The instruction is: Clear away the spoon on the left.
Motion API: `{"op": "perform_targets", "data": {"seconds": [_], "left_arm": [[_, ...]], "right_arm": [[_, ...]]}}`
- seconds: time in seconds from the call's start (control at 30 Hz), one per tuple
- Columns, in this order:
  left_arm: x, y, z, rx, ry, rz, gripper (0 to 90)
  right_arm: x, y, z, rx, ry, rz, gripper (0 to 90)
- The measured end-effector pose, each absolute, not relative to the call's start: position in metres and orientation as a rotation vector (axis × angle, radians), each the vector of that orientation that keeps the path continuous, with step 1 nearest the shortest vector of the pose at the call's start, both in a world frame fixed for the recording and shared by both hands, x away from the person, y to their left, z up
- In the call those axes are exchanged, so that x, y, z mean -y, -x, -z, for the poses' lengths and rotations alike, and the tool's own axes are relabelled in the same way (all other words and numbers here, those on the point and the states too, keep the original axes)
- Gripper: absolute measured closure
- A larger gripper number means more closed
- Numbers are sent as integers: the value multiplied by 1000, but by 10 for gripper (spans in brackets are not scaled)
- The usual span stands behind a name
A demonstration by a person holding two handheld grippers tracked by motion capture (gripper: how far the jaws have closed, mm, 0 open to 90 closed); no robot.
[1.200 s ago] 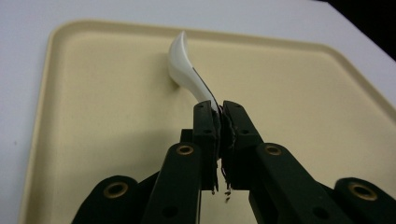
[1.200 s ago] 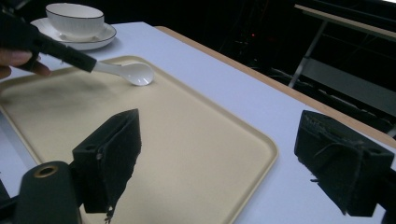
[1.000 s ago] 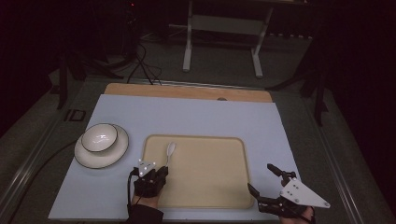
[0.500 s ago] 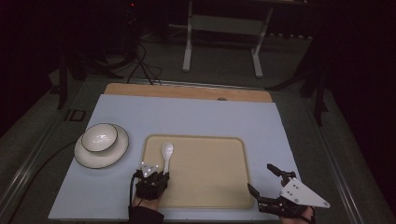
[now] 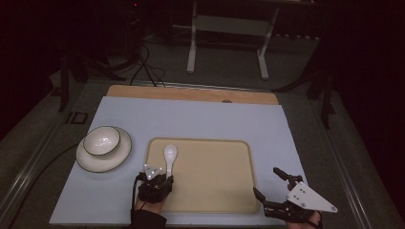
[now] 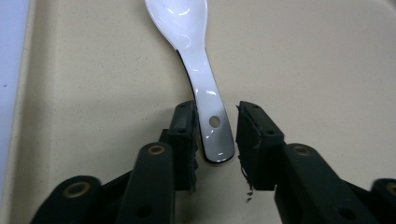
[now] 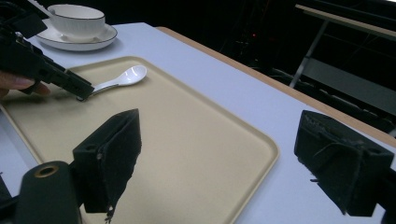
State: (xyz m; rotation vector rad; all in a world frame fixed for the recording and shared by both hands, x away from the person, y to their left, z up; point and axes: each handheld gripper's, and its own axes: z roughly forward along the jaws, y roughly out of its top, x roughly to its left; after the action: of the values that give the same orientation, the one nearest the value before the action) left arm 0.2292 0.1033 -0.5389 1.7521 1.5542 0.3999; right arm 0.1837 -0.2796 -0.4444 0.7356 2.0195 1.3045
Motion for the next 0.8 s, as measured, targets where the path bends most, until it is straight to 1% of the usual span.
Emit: {"op": "perform_targets", "data": {"seconds": [0.2,0.33,0.47,0.53,0.57,0.6,0.67,0.73,0.8], "left_arm": [[-105,-229,533,-1536,-1790,-401,616],[-107,-231,524,-1506,-1821,-395,610],[-106,-234,515,-1467,-1878,-393,495],[-107,-235,514,-1460,-1884,-390,452],[-110,-236,511,-1454,-1881,-381,419],[-112,-237,509,-1451,-1877,-371,414],[-114,-238,508,-1446,-1862,-351,365],[-119,-242,502,-1407,-1880,-310,314],[-121,-245,498,-1379,-1910,-285,233]], "right_arm": [[280,-184,445,-2020,-737,-1304,146],[280,-184,444,-2017,-736,-1305,147],[280,-184,444,-2016,-734,-1303,146],[280,-184,444,-2015,-734,-1303,146],[280,-184,444,-2015,-736,-1302,146],[280,-184,444,-2015,-736,-1302,146],[280,-184,444,-2015,-736,-1303,146],[279,-184,444,-2017,-734,-1300,146],[279,-184,445,-2018,-734,-1298,146]]}}
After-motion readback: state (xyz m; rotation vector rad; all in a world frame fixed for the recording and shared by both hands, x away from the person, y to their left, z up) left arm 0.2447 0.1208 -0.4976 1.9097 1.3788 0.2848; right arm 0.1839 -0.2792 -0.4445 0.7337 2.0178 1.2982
